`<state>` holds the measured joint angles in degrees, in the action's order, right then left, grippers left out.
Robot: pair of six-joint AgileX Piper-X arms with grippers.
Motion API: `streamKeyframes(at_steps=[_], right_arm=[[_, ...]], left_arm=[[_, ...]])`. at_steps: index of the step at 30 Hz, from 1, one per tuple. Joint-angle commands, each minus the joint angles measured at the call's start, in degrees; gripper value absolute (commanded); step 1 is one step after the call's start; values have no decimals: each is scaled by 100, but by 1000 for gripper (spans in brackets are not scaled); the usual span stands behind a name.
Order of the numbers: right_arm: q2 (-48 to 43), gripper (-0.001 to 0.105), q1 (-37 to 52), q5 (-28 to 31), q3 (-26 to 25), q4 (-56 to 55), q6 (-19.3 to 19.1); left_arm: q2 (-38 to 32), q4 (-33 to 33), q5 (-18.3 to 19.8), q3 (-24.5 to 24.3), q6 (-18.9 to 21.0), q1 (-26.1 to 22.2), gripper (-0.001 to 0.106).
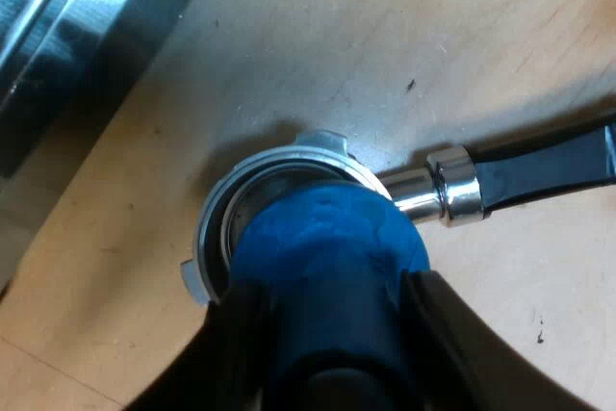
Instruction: Grind coffee beans and then tamp
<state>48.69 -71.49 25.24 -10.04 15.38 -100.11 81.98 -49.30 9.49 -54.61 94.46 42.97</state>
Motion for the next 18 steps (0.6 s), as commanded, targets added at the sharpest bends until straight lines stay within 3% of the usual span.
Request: streamKeyframes(at_steps=[1,18], right_arm=[[-11,57,15,9,8,33,-1],[-11,57,15,9,8,33,7]], left_arm=[[2,39,-80,-36,60,18,0],[2,147,-207,-36,60,18,0]])
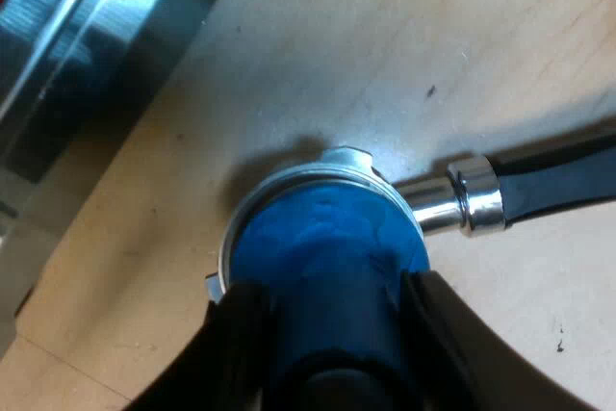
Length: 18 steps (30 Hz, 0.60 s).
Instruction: Grind coffee beans and then tamp
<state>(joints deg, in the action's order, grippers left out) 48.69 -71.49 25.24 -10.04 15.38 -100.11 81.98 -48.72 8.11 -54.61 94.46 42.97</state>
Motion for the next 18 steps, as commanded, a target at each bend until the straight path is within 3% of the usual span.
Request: streamKeyframes(at_steps=[1,18], right_arm=[[-11,57,15,9,8,33,7],[-11,57,15,9,8,33,140]], left_arm=[[2,91,-69,-36,60,18,0],[23,41,-59,52,60,18,0]])
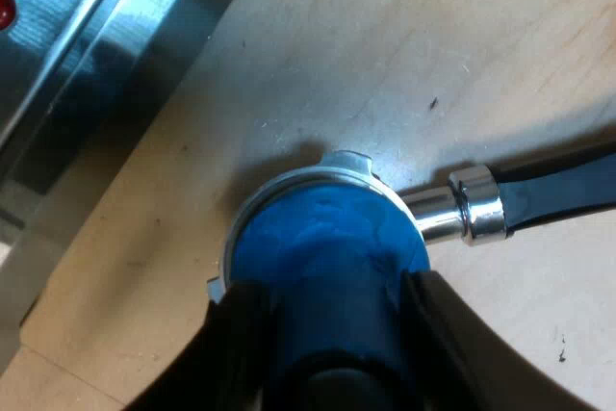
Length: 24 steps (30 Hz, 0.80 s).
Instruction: Grind coffee beans and then tamp
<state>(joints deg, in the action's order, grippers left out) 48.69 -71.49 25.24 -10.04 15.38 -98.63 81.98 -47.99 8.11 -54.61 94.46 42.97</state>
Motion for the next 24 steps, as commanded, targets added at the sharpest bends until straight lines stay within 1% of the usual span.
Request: streamKeyframes(at_steps=[1,3,6,15,17,21,24], right_arm=[[-11,57,15,9,8,33,-8],[-11,57,15,9,8,33,-8],[-11,57,15,9,8,33,-8],[-11,57,15,9,8,33,-8],[-11,57,15,9,8,33,-8],[-11,57,15,19,8,33,-8],[-11,57,15,19,8,33,-8]], left_arm=[[51,-32,-59,72,60,18,0],[129,-32,-44,114,60,18,0],[216,-13,83,114,60,18,0],[434,65,110,114,60,18,0],[580,65,123,114,60,18,0],[785,2,293,114,60,18,0],[901,-25,320,135,60,18,0]])
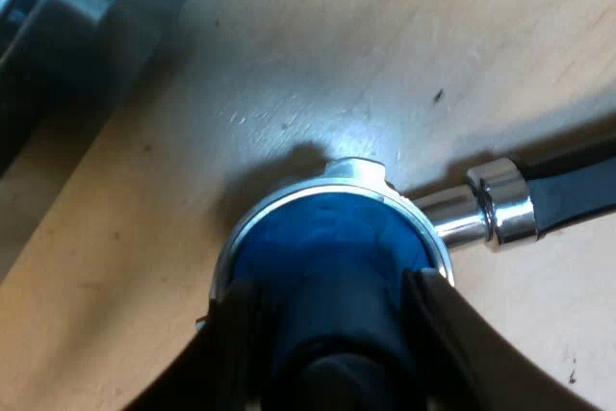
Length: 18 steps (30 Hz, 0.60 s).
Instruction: Grind coffee beans and then tamp
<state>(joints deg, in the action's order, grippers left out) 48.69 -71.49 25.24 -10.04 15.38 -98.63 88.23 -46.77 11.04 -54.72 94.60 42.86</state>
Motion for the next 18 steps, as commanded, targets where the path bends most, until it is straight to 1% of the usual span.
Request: streamKeyframes(at_steps=[1,4,8,11,12,16,18], right_arm=[[-11,57,15,19,8,33,-8],[-11,57,15,19,8,33,-8],[-11,57,15,19,8,33,-8],[-11,57,15,19,8,33,-8],[-11,57,15,19,8,33,-8],[-11,57,15,19,8,33,-8],[-11,57,15,19,8,33,-8]], left_arm=[[294,-151,27,177,47,29,0],[304,-129,27,264,47,29,0],[303,-18,-10,532,47,29,0],[303,62,-11,632,47,29,0],[303,148,-11,769,47,29,0],[303,225,-11,941,47,29,0],[303,335,-11,1121,47,29,0]])
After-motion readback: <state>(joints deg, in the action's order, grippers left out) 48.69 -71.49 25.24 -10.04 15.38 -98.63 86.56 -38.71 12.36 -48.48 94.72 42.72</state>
